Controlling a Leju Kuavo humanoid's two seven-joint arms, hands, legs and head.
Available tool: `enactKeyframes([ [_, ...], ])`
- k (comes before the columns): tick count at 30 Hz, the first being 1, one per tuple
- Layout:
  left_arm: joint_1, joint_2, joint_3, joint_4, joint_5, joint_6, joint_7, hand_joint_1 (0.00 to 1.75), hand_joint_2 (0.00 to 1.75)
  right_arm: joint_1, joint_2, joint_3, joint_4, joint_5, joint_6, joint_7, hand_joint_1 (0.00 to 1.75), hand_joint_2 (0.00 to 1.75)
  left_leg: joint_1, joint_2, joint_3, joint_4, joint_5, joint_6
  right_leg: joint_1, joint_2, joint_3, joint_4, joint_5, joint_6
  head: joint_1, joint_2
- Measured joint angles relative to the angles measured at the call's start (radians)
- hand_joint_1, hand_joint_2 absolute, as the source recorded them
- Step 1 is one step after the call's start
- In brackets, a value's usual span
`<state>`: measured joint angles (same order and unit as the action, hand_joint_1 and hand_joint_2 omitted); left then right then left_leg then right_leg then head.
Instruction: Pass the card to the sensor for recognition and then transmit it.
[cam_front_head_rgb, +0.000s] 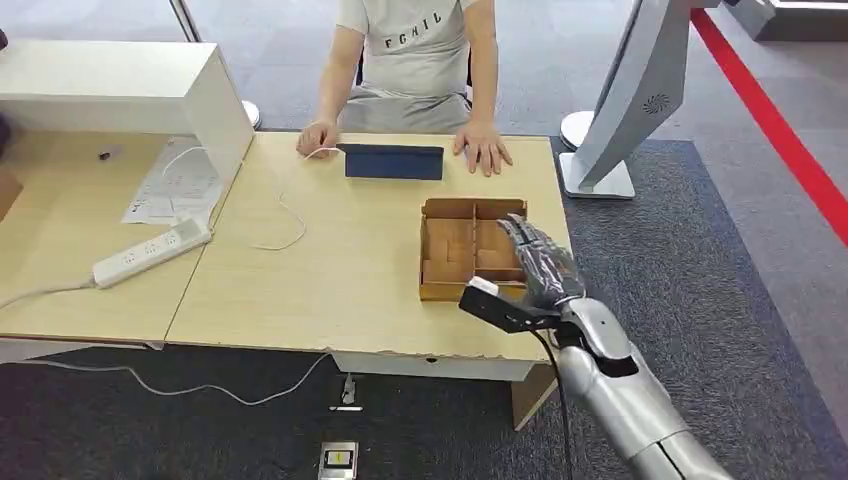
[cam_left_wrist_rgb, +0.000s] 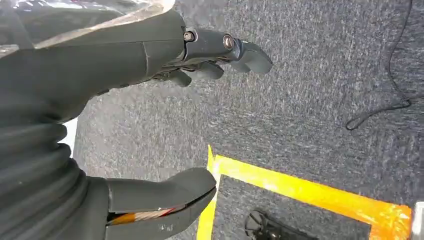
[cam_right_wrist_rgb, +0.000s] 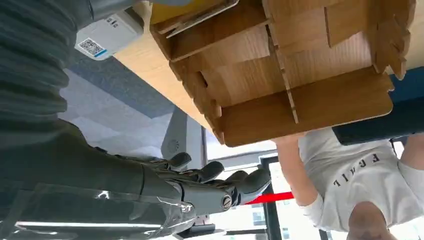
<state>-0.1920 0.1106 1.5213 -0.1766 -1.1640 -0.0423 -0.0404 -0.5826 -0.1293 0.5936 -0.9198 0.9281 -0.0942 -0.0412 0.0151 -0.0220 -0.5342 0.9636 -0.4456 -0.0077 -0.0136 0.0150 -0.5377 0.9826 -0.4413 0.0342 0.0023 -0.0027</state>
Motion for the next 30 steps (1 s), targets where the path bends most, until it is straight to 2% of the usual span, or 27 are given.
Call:
enactKeyframes([
  [4, 0.0, 0.0, 0.0, 0.0, 0.046, 0.0, 0.001, 0.0, 1.75, -0.013, 0.01, 0.001, 0.044, 0.0, -0.01, -0.007, 0.0, 1.75, 0.0, 0.0, 0.0, 0.0, 0.0, 0.0, 0.0, 0.0, 0.0, 0.0, 0.0, 0.0, 0.0, 0.0],
  [16, 0.0, 0.0, 0.002, 0.0, 0.063, 0.004, 0.017, 0.0, 1.75, -0.059, 0.031, 0.004, 0.189, -0.011, -0.047, -0.05, 0.0, 1.75, 0.0, 0.0, 0.0, 0.0, 0.0, 0.0, 0.0, 0.0, 0.0, 0.0, 0.0, 0.0, 0.0, 0.0],
  [22, 0.001, 0.0, 0.007, 0.0, 0.153, 0.002, 0.012, 0.0, 1.75, -0.079, 0.042, 0.008, 0.246, -0.054, -0.01, -0.087, 0.0, 1.75, 0.0, 0.0, 0.0, 0.0, 0.0, 0.0, 0.0, 0.0, 0.0, 0.0, 0.0, 0.0, 0.0, 0.0],
  [30, 0.001, 0.0, 0.007, 0.0, 0.149, 0.003, 0.005, 0.0, 1.75, -0.097, 0.052, 0.01, 0.302, -0.06, -0.01, -0.105, 0.0, 1.75, 0.0, 0.0, 0.0, 0.0, 0.0, 0.0, 0.0, 0.0, -0.001, 0.0, 0.0, 0.0, 0.0, 0.0],
])
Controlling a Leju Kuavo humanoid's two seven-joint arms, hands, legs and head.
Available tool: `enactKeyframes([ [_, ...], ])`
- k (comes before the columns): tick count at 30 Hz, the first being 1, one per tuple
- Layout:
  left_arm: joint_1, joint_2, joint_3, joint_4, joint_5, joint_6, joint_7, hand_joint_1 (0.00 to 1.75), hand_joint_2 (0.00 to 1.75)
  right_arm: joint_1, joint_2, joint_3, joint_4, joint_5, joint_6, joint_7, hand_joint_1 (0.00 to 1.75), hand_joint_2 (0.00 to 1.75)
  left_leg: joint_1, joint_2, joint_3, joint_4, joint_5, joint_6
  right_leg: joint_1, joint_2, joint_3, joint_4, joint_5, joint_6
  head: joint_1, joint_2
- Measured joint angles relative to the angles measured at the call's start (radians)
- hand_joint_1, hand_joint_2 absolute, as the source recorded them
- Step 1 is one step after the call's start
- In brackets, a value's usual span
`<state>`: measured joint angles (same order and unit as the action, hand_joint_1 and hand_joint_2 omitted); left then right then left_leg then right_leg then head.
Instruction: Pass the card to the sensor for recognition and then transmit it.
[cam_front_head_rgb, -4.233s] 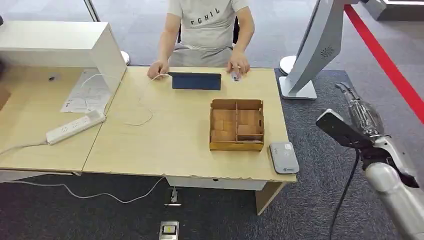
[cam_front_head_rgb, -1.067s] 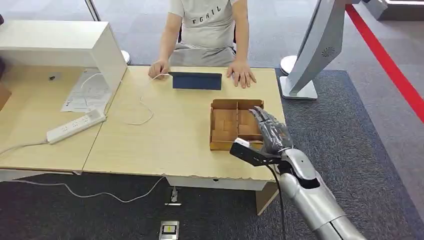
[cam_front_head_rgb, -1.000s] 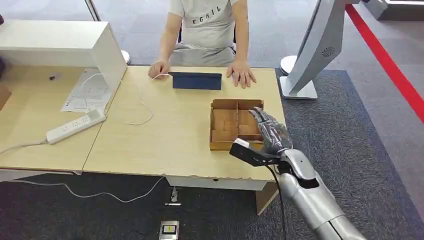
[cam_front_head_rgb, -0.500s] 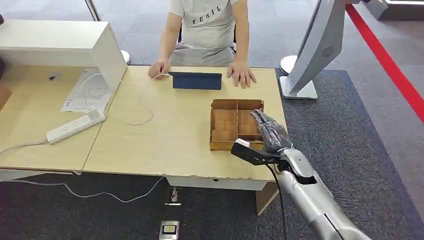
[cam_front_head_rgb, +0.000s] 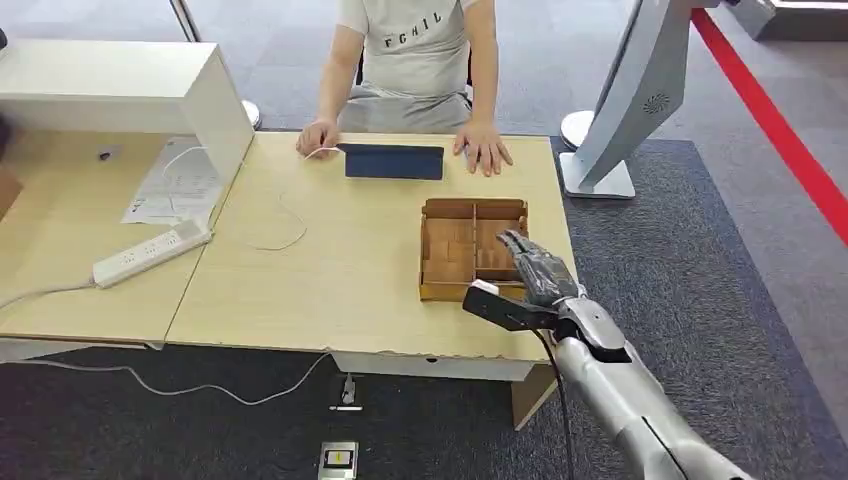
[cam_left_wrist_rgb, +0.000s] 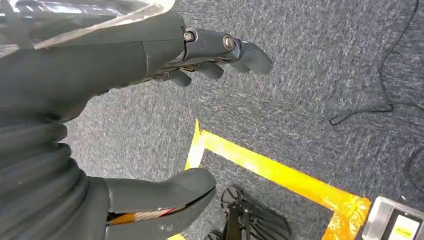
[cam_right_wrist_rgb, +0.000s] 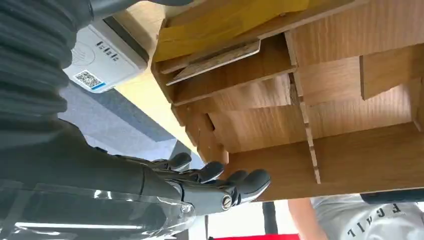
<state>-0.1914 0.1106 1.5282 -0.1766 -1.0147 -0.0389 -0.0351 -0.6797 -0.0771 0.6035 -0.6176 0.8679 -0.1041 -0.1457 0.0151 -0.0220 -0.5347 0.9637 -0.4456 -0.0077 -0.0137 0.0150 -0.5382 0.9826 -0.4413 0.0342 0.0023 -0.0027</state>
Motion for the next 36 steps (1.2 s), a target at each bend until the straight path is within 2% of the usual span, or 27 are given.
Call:
enactKeyframes([
  [9, 0.0, 0.0, 0.0, 0.0, -0.009, 0.016, 0.021, 0.0, 1.75, -0.007, 0.002, 0.01, 0.034, 0.006, -0.017, -0.001, 0.0, 1.75, 0.0, 0.0, 0.0, 0.0, 0.0, 0.0, 0.0, 0.0, 0.0, 0.0, 0.0, 0.0, 0.0, 0.0],
  [36, 0.0, 0.0, 0.0, 0.0, -0.037, 0.021, 0.013, 0.0, 1.75, -0.028, 0.005, 0.016, 0.085, 0.029, -0.026, -0.013, 0.0, 1.75, 0.0, 0.0, 0.0, 0.0, 0.0, 0.0, 0.0, 0.0, 0.0, 0.0, 0.0, 0.0, 0.0, 0.0],
])
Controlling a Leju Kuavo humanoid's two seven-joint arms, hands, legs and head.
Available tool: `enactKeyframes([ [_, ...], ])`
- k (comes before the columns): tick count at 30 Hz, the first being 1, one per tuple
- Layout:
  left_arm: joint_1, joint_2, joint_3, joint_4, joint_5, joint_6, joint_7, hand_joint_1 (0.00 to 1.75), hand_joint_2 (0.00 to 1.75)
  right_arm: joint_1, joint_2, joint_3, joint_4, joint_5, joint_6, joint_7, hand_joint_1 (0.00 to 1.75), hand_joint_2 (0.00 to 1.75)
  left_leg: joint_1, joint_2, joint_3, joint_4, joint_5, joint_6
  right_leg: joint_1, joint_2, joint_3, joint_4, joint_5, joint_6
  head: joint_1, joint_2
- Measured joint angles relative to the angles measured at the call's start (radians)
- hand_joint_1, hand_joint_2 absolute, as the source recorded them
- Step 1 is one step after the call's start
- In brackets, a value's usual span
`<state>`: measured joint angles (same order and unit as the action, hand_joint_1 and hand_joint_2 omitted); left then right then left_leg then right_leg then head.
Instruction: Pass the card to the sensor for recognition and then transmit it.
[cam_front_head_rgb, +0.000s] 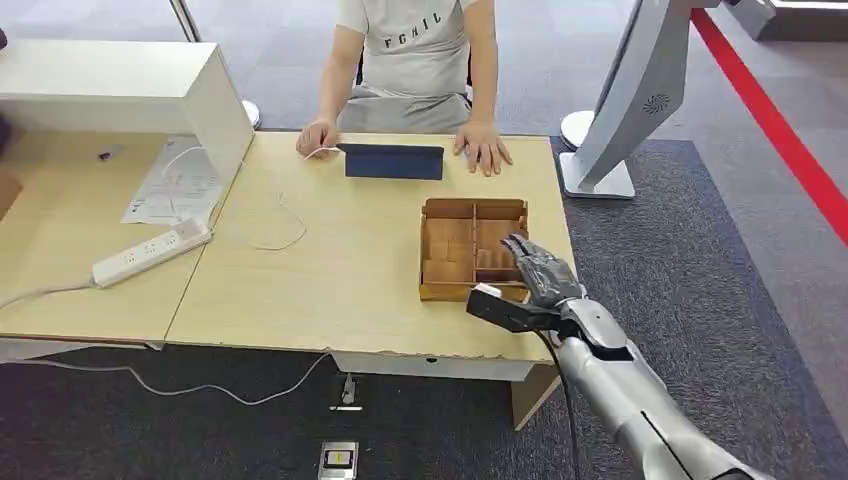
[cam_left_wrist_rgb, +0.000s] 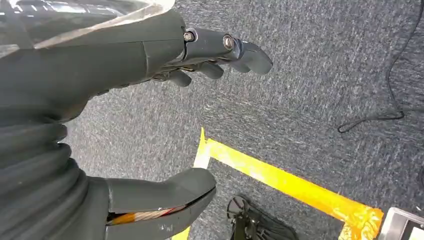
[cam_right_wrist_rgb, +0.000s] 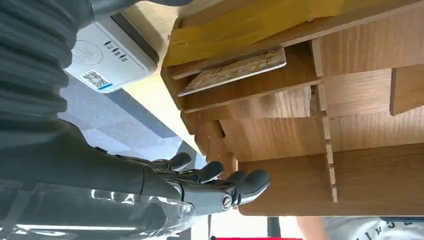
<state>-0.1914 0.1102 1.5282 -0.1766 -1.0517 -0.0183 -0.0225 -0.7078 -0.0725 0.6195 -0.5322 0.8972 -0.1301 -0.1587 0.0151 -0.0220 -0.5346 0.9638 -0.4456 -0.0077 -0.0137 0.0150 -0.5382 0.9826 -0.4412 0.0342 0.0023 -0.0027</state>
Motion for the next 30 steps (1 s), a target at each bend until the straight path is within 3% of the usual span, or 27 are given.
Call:
enactKeyframes([
  [4, 0.0, 0.0, 0.0, 0.0, 0.0, 0.0, 0.0, 0.0, 1.75, 0.0, 0.002, 0.0, 0.0, 0.0, 0.0, 0.0, 0.0, 1.75, 0.0, 0.0, 0.0, 0.0, 0.0, 0.0, 0.0, 0.0, 0.0, 0.0, 0.0, 0.0, 0.0, 0.0],
  [5, 0.0, 0.0, 0.0, 0.0, 0.0, 0.0, 0.0, 0.0, 1.75, 0.0, 0.003, 0.001, 0.0, 0.0, 0.0, 0.0, 0.14, 1.75, 0.0, 0.0, 0.0, 0.0, 0.0, 0.0, 0.0, 0.0, 0.0, 0.0, 0.0, 0.0, 0.0, 0.0],
  [6, 0.0, 0.0, 0.0, 0.0, 0.0, 0.0, 0.0, 0.0, 1.75, 0.0, 0.004, 0.001, 0.0, 0.002, 0.0, 0.0, 1.71, 1.75, 0.0, 0.0, 0.0, 0.0, 0.0, 0.0, 0.0, 0.0, 0.0, 0.0, 0.0, 0.0, 0.0, 0.0],
  [30, 0.0, -0.002, 0.0, 0.0, -0.019, 0.0, 0.004, 0.0, 1.75, 0.006, 0.021, 0.023, 0.014, 0.003, 0.029, -0.005, 1.75, 1.75, 0.0, 0.0, 0.0, 0.0, 0.0, 0.0, 0.0, 0.0, 0.0, 0.0, 0.0, 0.0, 0.0, 0.0],
])
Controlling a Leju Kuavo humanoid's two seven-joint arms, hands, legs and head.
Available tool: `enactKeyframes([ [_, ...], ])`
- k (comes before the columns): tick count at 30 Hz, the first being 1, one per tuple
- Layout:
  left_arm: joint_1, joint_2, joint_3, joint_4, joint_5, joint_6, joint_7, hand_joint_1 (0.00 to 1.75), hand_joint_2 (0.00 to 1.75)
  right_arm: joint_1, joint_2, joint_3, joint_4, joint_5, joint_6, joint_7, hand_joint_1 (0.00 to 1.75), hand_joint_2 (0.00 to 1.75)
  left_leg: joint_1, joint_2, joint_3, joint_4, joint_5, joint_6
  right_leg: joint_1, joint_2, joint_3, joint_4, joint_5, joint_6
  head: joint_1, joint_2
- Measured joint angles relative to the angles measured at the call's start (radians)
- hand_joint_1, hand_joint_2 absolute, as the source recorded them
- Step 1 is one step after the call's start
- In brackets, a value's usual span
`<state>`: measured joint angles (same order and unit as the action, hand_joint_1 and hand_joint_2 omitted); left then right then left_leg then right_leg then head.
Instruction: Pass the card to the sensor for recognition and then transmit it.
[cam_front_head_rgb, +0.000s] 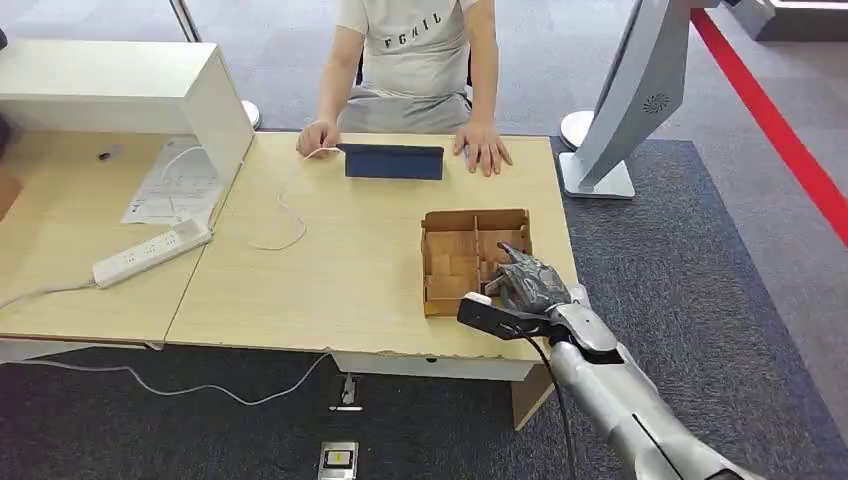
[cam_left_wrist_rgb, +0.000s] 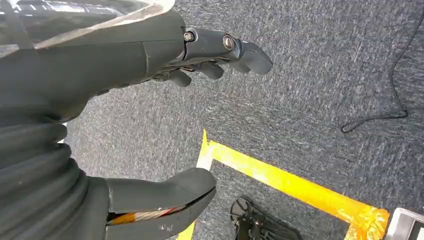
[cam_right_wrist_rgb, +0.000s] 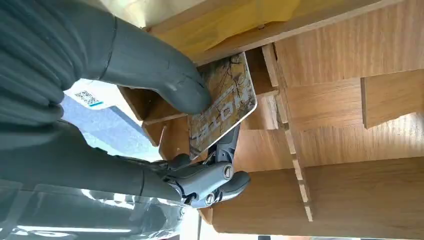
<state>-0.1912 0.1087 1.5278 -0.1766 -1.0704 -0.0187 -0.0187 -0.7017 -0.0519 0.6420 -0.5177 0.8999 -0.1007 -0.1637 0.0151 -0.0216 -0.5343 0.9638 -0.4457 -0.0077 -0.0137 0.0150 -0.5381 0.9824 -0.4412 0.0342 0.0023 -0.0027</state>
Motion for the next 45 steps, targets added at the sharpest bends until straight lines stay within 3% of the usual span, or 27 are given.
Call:
enactKeyframes([
  [20, 0.0, -0.003, 0.0, 0.0, -0.002, 0.0, -0.005, 0.0, 1.75, -0.004, 0.0, 0.001, -0.011, -0.005, -0.036, -0.022, 1.75, 1.75, 0.0, 0.0, -0.001, 0.0, 0.0, 0.0, 0.0, 0.0, 0.0, 0.0, 0.0, 0.0, 0.0, 0.0],
  [29, 0.001, -0.009, 0.0, 0.0, -0.019, -0.009, -0.023, 0.0, 1.75, -0.1, 0.01, 0.001, -0.11, -0.021, 0.015, -0.028, 1.75, 1.75, 0.0, 0.0, 0.0, 0.0, 0.0, 0.0, 0.0, 0.0, 0.0, 0.001, 0.0, 0.0, 0.0, 0.0],
  [45, 0.002, -0.016, 0.0, 0.0, -0.036, -0.008, -0.021, 0.0, 1.75, -0.177, 0.046, 0.002, -0.149, -0.015, -0.006, -0.046, 1.75, 1.75, 0.0, 0.001, 0.0, 0.0, 0.0, 0.0, 0.0, 0.0, 0.0, 0.001, 0.0, 0.0, 0.0, 0.0],
])
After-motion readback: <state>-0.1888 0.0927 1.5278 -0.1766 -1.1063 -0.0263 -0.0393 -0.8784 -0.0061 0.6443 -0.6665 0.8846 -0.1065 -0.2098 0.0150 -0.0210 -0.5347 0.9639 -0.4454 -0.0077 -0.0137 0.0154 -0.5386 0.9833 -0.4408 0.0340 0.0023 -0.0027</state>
